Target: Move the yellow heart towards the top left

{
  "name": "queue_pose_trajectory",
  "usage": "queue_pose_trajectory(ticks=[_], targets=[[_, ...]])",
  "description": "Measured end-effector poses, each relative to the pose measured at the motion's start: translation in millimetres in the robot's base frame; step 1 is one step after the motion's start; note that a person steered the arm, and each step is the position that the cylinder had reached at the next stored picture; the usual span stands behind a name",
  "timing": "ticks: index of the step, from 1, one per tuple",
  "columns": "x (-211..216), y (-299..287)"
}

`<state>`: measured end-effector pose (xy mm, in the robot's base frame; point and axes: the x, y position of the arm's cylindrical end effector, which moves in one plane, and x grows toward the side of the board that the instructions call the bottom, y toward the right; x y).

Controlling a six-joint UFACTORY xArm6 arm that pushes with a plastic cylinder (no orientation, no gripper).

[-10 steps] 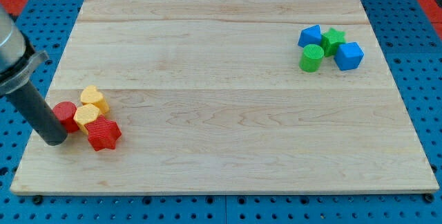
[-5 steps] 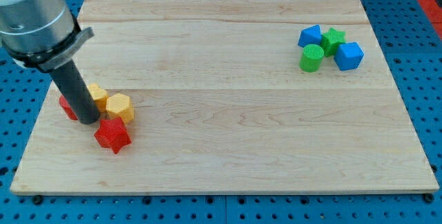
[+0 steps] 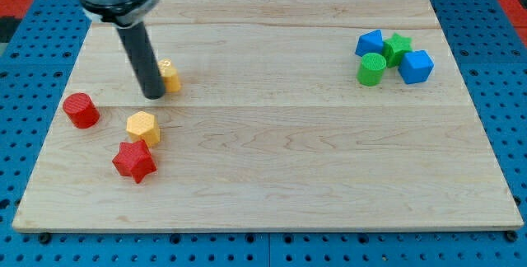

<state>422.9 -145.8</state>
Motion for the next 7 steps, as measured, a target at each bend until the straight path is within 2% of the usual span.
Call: queue_pose_trajectory(ticks=[1,3,4,5,7], targets=[[-1.6,23.3],[-29.6,14.8],[-33.6,54.2],[-48.2,49.4],[-66.0,-26.6]])
